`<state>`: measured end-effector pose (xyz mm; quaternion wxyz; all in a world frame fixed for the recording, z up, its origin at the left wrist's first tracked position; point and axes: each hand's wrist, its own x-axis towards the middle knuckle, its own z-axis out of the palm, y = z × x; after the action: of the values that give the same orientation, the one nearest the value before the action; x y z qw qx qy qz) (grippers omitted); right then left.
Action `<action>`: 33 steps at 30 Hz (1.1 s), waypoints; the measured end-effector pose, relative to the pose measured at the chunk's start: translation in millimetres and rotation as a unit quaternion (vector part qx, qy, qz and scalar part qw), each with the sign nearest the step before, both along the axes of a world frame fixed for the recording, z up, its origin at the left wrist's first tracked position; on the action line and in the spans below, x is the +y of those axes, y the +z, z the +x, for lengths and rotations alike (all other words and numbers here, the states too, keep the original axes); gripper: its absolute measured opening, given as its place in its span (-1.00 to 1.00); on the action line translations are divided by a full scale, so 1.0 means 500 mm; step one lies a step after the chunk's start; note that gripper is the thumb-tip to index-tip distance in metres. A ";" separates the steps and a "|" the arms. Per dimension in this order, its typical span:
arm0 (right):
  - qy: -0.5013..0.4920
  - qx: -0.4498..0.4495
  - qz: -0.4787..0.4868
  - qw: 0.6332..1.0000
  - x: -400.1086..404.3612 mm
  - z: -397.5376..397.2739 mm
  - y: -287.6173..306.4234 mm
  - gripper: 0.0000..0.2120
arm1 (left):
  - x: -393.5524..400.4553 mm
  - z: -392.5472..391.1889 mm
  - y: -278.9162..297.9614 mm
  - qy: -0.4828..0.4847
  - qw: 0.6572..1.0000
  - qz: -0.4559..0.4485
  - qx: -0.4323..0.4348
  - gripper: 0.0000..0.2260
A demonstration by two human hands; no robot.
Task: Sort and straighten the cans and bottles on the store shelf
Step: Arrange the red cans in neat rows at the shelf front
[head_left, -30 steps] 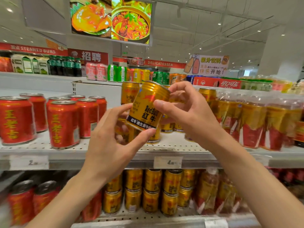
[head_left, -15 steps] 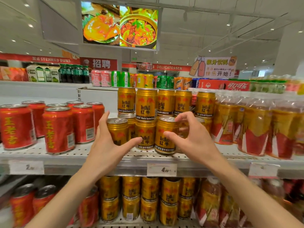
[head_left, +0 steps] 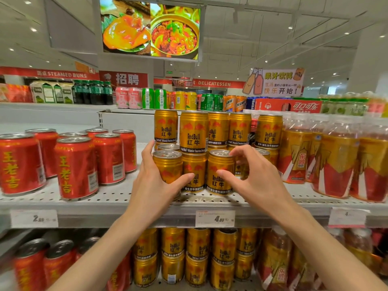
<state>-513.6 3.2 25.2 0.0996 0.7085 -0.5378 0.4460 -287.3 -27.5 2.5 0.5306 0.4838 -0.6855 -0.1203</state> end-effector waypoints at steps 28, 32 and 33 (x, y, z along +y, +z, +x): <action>0.104 -0.199 0.049 0.973 0.094 0.044 -0.092 -0.72 | 0.103 0.072 -0.045 -0.035 0.997 0.001 0.062 -0.48; 0.178 -0.236 0.138 0.945 0.114 0.102 -0.126 -0.82 | 0.139 0.111 -0.070 -0.026 0.995 0.000 0.100 -0.62; 0.181 -0.241 0.151 0.941 0.116 0.118 -0.138 -0.83 | 0.144 0.125 -0.078 -0.031 0.993 0.009 0.111 -0.65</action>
<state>-454.5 60.9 -43.7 -0.2234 0.6718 -0.4695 0.5276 -224.7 44.5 -36.4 0.5951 0.4508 -0.6360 -0.1953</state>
